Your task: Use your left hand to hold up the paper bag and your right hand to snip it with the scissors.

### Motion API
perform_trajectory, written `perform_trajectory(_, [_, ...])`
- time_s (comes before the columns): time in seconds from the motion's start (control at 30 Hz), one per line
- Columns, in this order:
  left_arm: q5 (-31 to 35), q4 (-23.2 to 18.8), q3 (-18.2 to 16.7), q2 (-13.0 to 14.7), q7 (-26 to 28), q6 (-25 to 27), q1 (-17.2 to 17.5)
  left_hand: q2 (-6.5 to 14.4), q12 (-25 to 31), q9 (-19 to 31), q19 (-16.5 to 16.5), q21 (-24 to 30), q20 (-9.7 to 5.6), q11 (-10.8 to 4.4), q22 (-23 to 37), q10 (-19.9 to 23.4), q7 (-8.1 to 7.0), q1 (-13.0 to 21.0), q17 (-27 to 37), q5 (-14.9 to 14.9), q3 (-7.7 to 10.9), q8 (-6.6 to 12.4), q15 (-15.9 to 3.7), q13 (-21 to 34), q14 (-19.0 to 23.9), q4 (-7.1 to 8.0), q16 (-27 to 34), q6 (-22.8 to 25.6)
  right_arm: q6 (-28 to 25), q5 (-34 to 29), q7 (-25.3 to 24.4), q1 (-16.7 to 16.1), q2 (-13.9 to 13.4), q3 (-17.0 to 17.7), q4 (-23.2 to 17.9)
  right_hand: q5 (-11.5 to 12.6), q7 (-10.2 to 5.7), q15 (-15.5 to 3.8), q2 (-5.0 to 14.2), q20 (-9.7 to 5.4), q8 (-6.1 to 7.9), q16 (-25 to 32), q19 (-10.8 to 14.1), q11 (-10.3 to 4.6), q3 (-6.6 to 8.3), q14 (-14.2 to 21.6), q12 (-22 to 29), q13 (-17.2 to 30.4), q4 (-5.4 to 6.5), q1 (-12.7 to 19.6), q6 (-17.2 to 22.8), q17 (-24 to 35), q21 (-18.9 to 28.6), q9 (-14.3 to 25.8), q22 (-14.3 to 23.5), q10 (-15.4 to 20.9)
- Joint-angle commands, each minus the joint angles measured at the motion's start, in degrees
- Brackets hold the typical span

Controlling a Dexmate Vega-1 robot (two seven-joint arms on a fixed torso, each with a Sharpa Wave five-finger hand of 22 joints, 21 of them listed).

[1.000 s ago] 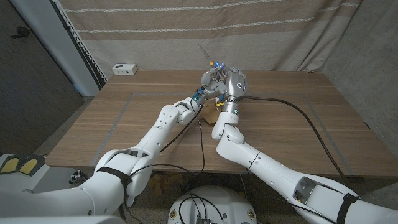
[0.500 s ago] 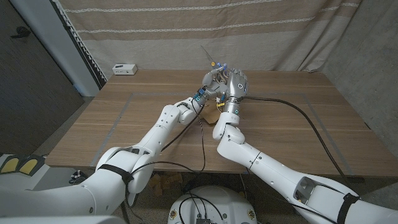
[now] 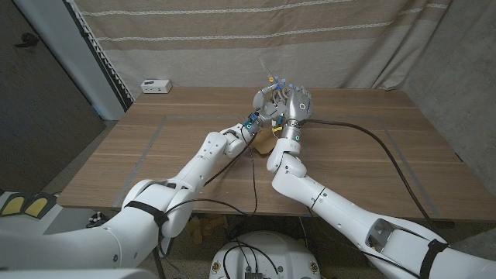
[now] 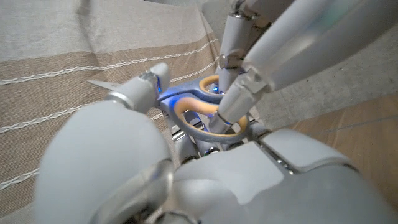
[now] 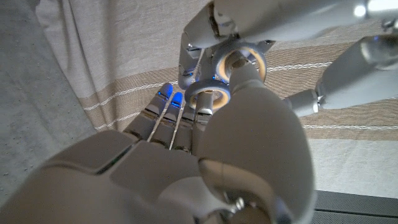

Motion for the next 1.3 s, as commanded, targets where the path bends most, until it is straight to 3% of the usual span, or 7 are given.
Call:
perform_trajectory(0.03, [2.66,6.01,1.26,-1.43,-16.86,-3.90,-2.49,-0.54,-0.60,0.31,-0.19,-3.50,-4.18,0.89,0.11,-3.46,0.10,-5.91,-1.85,0.88,-3.80,-4.15,-8.64,-1.67,-3.59,0.12,-0.26,-3.11,0.27,0.41,-0.87,0.25,0.38,-0.08,0.30,0.02,-2.65,-5.19,0.42,0.05,0.45,0.03,-0.22,-1.45,0.49,0.20,0.19,0.04,-0.01,0.57,2.30,0.24,0.22,0.42,0.21,1.65])
perform_trajectory(0.1, [2.99,6.86,1.13,-1.62,-17.71,-4.00,-2.94,-0.30,-0.31,0.48,0.11,-4.92,-3.83,0.87,0.09,-4.10,0.08,-8.20,-2.39,1.47,-5.81,-5.58,-8.72,-2.67,-4.44,0.03,0.06,-3.82,0.28,0.42,-0.69,0.34,0.26,-0.20,0.28,-0.08,-2.68,-5.20,0.43,0.05,0.50,0.06,-0.23,-1.46,0.50,0.27,0.16,0.04,-0.02,0.57,2.24,0.25,0.22,0.51,0.21,1.65])
perform_trajectory(0.17, [3.24,7.35,0.94,-1.75,-18.00,-3.93,-3.20,-0.30,-0.45,0.50,0.25,-5.44,-3.77,0.86,0.12,-4.94,0.06,-8.84,-2.57,1.65,-6.53,-6.13,-8.71,-3.04,-4.99,0.02,0.00,-4.07,0.22,0.46,-0.71,0.40,0.34,-0.21,0.39,-0.13,-2.72,-5.26,0.45,0.04,0.53,0.08,-0.23,-1.45,0.51,0.28,0.15,0.05,-0.01,0.56,2.18,0.26,0.23,0.57,0.21,1.65])
perform_trajectory(0.93, [4.85,11.65,-1.87,-2.42,-18.73,-5.00,-5.05,-0.31,-0.14,0.62,0.03,-6.35,-3.51,0.91,0.17,-5.01,0.09,-10.04,-2.75,1.99,-7.65,-6.54,-8.59,-3.40,-5.13,0.21,0.17,-3.61,1.50,1.08,-1.06,0.59,0.49,-0.03,0.02,-1.03,-2.95,-5.23,0.67,-0.16,1.18,0.12,-0.37,-1.35,0.64,0.05,-0.21,0.08,-0.06,0.63,1.69,0.36,0.30,1.49,0.25,1.53])
perform_trajectory(1.3, [5.06,10.77,-2.70,-2.25,-19.04,-4.79,-4.81,-0.28,-0.09,0.63,0.05,-6.47,-3.53,0.91,0.18,-5.00,0.08,-10.25,-2.78,2.04,-7.83,-6.62,-8.61,-3.46,-5.21,0.24,0.18,-3.55,1.68,1.27,-1.29,0.67,0.95,0.02,0.19,-1.38,-2.99,-5.20,0.73,-0.16,1.47,0.22,-0.41,-1.37,0.65,0.20,-0.28,0.09,-0.02,0.56,1.53,0.40,0.33,1.85,0.26,1.68])
